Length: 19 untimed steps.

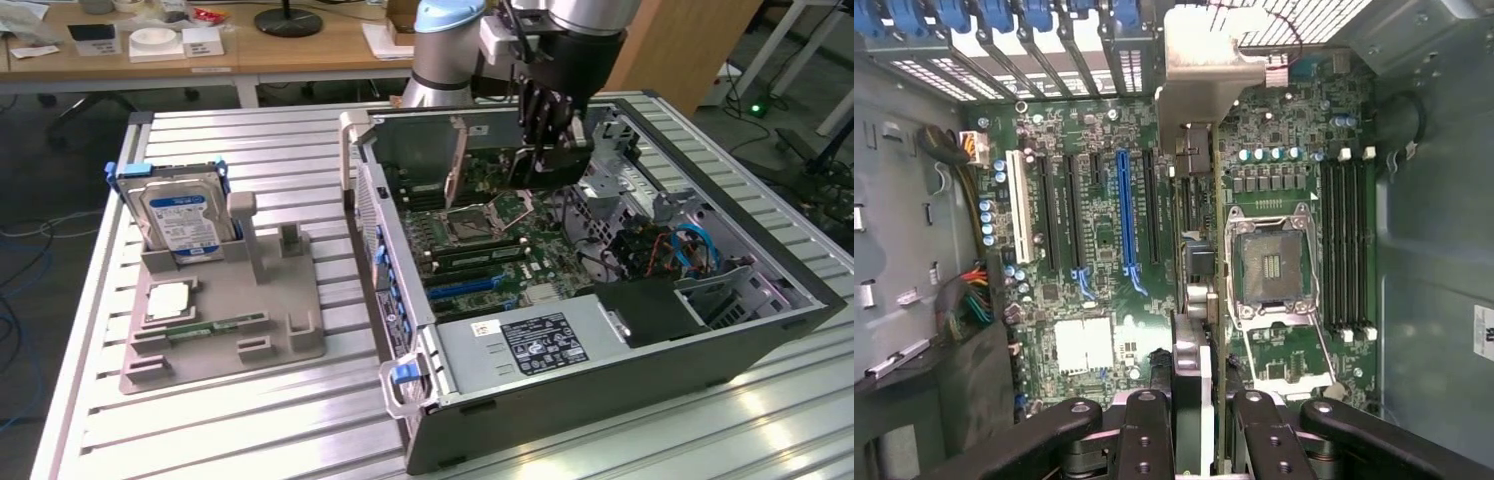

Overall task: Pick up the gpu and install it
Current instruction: 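Insert the gpu into the slot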

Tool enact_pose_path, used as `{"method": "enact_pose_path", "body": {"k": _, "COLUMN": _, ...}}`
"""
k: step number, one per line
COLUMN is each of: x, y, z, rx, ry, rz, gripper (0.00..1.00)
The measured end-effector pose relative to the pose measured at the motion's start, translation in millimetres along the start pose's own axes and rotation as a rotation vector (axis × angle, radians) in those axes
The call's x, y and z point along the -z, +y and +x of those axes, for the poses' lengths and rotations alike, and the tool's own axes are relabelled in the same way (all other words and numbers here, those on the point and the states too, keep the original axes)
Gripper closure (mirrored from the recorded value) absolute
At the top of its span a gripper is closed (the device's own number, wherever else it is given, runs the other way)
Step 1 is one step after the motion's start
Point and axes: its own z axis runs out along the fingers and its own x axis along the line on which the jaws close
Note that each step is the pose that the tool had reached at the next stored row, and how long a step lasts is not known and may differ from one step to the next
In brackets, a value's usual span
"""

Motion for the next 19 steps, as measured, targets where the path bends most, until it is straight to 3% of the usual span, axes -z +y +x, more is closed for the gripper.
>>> {"method": "enact_pose_path", "body": {"k": 15, "x": -27.0, "y": 1.0, "z": 5.6, "rx": 0.001, "ry": -0.0003, "rz": 0.0005, "gripper": 0.72}}
{"method": "enact_pose_path", "body": {"k": 19, "x": -33.2, "y": 7.0, "z": 6.5, "rx": 0.001, "ry": -0.0003, "rz": 0.0006, "gripper": 0.72}}
